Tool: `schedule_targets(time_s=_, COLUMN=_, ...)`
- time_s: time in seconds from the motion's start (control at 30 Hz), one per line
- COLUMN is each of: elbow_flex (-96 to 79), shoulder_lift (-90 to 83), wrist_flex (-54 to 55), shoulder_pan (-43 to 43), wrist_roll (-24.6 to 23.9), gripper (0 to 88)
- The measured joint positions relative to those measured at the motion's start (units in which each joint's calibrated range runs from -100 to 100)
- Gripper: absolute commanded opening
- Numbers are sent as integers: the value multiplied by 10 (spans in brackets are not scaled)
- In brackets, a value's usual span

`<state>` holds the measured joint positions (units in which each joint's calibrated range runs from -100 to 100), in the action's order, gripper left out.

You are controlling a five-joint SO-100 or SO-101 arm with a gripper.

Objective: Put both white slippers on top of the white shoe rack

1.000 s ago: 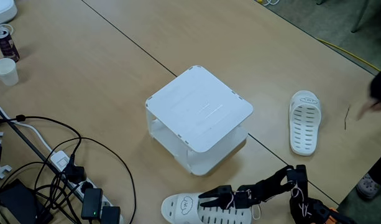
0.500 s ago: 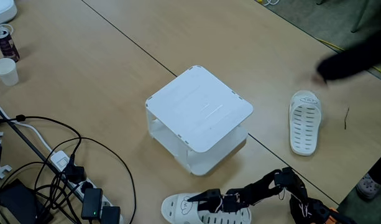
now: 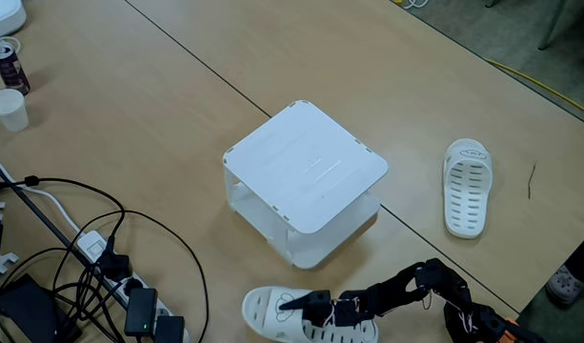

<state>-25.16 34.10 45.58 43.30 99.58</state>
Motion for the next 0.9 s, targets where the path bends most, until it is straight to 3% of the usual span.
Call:
schedule_targets(time_s=0.53, elbow_flex=0, shoulder_lift=-78, wrist_flex=18, shoulder_pan=74, wrist_roll=0, gripper=8)
schedule_targets(time_s=0.9, elbow_flex=-40, shoulder_lift=-233, wrist_flex=18, shoulder_pan=39, wrist_roll=0, gripper=8)
